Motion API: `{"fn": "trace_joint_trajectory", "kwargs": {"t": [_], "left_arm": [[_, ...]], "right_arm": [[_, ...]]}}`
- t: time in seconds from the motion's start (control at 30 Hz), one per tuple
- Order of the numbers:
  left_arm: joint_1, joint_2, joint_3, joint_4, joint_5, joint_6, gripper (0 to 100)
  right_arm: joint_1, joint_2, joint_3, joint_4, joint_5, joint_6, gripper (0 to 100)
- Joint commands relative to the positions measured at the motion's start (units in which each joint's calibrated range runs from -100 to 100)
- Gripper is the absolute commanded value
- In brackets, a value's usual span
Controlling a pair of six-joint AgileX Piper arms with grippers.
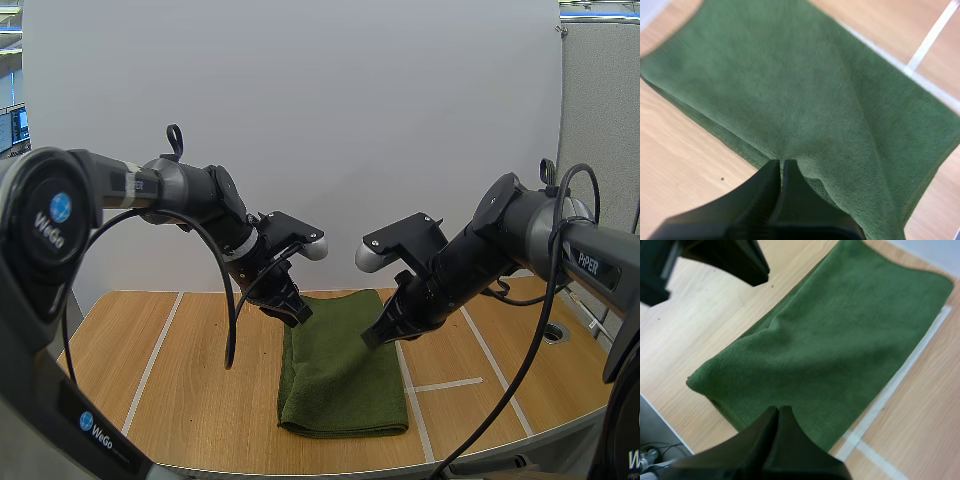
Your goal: Fold the towel
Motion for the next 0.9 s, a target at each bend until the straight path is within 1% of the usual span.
{"fn": "trace_joint_trajectory", "kwargs": {"t": [0.0,0.1,0.13,0.17,0.2,0.27,0.33,0.37,0.4,0.47,0.63,0.8,0.87], "left_arm": [[-0.15,3.6,-0.3,0.4,-1.4,0.0,0],[-0.15,6.1,-0.3,0.1,-4.4,-0.4,0],[-0.15,6.7,-0.3,0.1,-6.0,-0.9,3],[-0.15,7.3,-0.3,0.1,-7.0,-0.9,7],[-0.15,7.9,-0.3,0.0,-7.9,-1.1,15],[-0.15,9.3,-0.3,-0.2,-9.9,-1.1,32],[-0.15,10.6,-0.3,-0.2,-12.6,-1.1,46],[-0.15,11.2,-0.3,-0.2,-14.2,-1.1,51],[-0.15,11.8,-0.3,-0.2,-15.9,-1.1,54],[-0.15,13.2,-0.7,-0.2,-18.4,-1.1,54],[-0.15,16.7,-4.7,-1.1,-18.0,-1.1,54],[-0.15,17.4,-8.1,-2.6,-17.2,-1.1,54],[-0.15,17.5,-8.9,-2.6,-17.2,-1.1,54]], "right_arm": [[-0.2,-0.5,2.1,-0.4,1.1,0.1,0],[-0.2,-0.5,2.5,-0.4,1.6,0.1,0],[-0.2,-0.5,2.5,-0.4,2.2,0.1,0],[-0.2,-0.5,2.5,-0.4,2.8,0.1,0],[-0.2,-0.5,2.5,-0.4,3.1,0.1,0],[-0.2,-0.5,2.5,-0.4,3.1,0.1,0],[-0.2,-0.5,2.5,-0.4,3.1,0.1,0],[-0.2,-0.5,2.7,-0.5,3.1,-0.1,0],[-0.2,-0.5,2.7,-0.9,3.3,-0.1,0],[-0.2,-0.5,2.7,-1.9,3.3,-0.1,0],[-0.2,-0.1,2.7,-4.7,3.4,0.1,0],[-0.2,4.2,3.9,-5.2,2.6,0.1,0],[-0.2,6.7,5.4,-5.0,0.4,-0.1,0]]}}
